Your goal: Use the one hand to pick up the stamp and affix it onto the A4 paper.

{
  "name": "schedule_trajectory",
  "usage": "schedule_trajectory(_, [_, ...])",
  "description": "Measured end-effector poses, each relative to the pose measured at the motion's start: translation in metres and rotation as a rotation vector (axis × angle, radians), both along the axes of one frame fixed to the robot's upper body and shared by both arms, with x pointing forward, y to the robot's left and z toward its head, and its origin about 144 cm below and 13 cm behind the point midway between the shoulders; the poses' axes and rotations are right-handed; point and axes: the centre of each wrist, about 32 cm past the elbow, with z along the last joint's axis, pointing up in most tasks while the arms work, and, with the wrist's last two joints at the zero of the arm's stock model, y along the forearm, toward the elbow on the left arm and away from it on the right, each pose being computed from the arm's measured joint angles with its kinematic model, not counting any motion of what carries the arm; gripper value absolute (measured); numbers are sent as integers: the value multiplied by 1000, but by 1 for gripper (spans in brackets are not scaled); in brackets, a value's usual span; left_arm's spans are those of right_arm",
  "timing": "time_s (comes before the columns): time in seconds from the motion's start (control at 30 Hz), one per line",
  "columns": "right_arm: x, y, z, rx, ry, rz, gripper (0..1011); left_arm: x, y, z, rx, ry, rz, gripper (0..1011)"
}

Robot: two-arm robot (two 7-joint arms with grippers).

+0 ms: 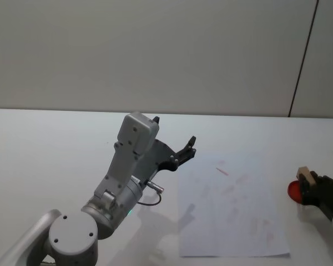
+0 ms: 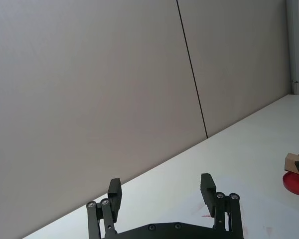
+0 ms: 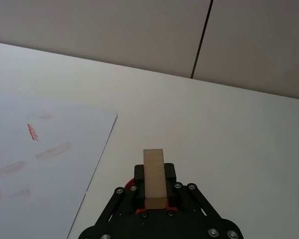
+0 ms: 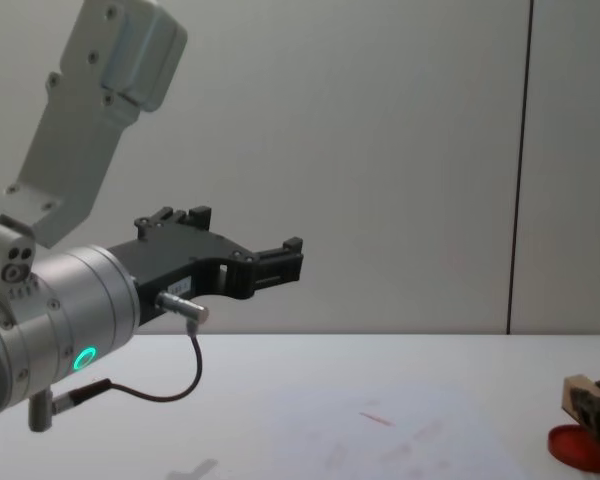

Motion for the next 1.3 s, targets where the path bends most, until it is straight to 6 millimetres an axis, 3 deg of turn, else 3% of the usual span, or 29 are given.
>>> schedule_trajectory(0.53, [3,10,1,39,-50,95,225,0,0,0,0,0,0,1002])
schedule_trajectory(1.3, [20,43,10,45,-48,169,225,0,0,0,0,0,0,1002])
